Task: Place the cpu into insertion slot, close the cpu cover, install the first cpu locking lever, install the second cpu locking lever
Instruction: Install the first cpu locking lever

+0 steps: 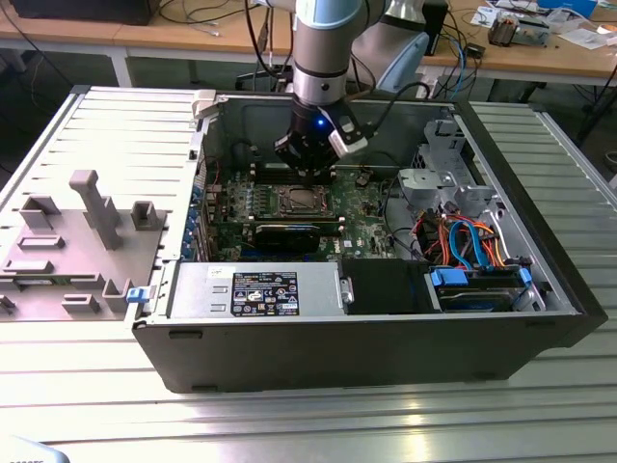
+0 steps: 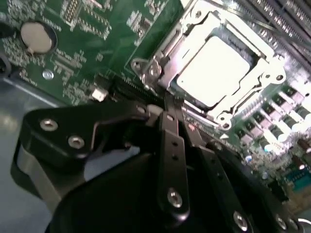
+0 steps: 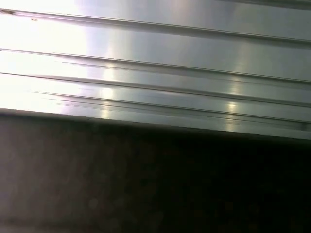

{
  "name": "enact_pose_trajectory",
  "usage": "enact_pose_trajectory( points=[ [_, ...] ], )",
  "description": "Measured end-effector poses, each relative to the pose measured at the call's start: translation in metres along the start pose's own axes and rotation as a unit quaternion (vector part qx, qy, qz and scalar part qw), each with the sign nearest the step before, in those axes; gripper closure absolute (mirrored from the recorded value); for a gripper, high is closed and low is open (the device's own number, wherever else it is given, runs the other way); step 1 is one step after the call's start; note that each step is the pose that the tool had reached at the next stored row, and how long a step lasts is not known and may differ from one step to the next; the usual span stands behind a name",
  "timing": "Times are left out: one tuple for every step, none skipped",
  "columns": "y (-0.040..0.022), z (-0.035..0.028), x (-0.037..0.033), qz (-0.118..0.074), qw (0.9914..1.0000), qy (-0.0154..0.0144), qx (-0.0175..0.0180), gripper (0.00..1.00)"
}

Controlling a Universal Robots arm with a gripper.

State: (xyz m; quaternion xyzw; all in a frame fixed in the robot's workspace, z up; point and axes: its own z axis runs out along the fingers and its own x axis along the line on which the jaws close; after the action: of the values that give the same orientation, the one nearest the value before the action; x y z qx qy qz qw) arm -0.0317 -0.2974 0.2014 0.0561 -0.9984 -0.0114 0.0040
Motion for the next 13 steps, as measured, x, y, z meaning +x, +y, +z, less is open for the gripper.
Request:
enact_pose_trajectory(
  points=[
    [0.0003, -0.0003, 0.0000, 0.000, 1.00000, 0.0001, 0.0000, 0.89],
    [0.0006, -0.0017, -0.0002, 0.000, 1.00000, -0.0003, -0.0006, 0.89],
    [0.0006, -0.0036, -0.0001, 0.000, 1.00000, -0.0002, -0.0004, 0.89],
    [0.0006, -0.0064, 0.0000, 0.000, 1.00000, -0.0001, -0.0002, 0.89],
    [0.0006, -0.0094, 0.0000, 0.000, 1.00000, 0.0001, 0.0000, 0.89],
    [0.0007, -0.0117, 0.0000, 0.000, 1.00000, 0.0000, -0.0001, 0.89],
    [0.0007, -0.0128, 0.0001, 0.000, 1.00000, 0.0000, -0.0001, 0.89],
    [0.0004, -0.0131, 0.0001, 0.000, 1.00000, 0.0000, -0.0001, 0.89],
    [-0.0015, -0.0133, 0.0003, 0.000, 1.00000, 0.0001, 0.0001, 0.89],
    [-0.0033, -0.0133, 0.0005, 0.000, 1.00000, 0.0000, 0.0001, 0.89],
    [-0.0059, -0.0133, 0.0008, 0.000, 1.00000, 0.0001, 0.0003, 0.89],
    [-0.0082, -0.0134, 0.0011, 0.000, 1.00000, 0.0001, 0.0005, 0.89],
    [-0.0106, -0.0134, 0.0014, 0.000, 1.00000, 0.0001, 0.0006, 0.89]
  ],
)
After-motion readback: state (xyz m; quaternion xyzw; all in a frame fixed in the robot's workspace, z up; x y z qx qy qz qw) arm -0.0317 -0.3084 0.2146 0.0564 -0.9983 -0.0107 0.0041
